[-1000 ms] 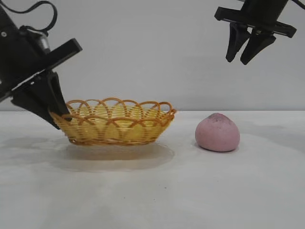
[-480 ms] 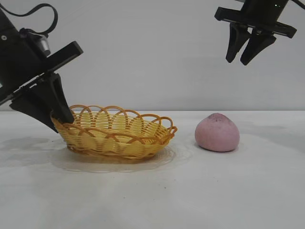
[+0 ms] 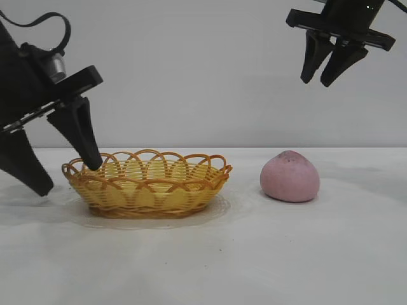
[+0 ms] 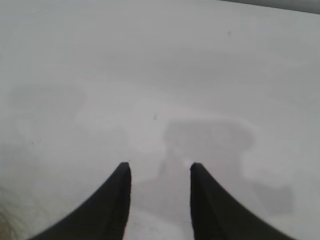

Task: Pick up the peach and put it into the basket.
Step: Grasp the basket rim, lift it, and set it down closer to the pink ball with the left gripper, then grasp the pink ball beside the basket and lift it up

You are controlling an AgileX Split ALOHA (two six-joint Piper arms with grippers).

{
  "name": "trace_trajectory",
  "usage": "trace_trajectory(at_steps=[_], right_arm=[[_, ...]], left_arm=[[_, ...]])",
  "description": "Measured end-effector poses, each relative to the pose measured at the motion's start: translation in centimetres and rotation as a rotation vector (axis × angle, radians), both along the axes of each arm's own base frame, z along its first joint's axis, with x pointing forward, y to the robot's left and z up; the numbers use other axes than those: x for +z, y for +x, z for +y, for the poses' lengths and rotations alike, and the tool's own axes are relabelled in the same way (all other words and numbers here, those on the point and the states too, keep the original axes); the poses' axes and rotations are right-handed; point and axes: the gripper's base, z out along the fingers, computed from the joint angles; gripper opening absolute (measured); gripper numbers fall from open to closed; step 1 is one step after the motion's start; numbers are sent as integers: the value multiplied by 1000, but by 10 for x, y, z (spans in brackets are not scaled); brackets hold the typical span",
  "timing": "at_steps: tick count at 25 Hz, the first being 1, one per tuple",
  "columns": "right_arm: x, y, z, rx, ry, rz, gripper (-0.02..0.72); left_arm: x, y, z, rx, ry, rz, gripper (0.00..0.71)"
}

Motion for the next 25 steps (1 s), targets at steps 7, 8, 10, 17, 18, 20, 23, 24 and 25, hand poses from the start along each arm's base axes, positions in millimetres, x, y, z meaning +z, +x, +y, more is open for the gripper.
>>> trace_trajectory(at_steps=[7, 8, 10, 17, 18, 20, 23, 24, 25], right_arm=[[0, 0, 0, 1, 0, 2, 239], [0, 0, 0, 1, 0, 2, 239], [0, 0, 0, 0, 0, 0, 239], [0, 0, 0, -2, 2, -4, 239], [0, 0, 0, -2, 2, -4, 239], [0, 0, 0, -2, 2, -4, 239], [0, 0, 0, -4, 9, -3, 239], [0, 0, 1, -4, 10, -2, 239], [0, 0, 1, -5, 12, -2, 239]], left_arm=[[6, 7, 75, 105, 258, -58, 441], [5, 6, 83, 108, 294, -55, 441], [5, 5, 93, 106, 362, -49, 441], [8, 3, 104, 124, 472, -48, 441], [12, 3, 104, 131, 471, -56, 441], [26, 0, 104, 147, 468, -99, 441], [65, -9, 103, 178, 463, -212, 441], [82, -16, 102, 189, 461, -259, 441], [99, -24, 101, 199, 459, -305, 441]])
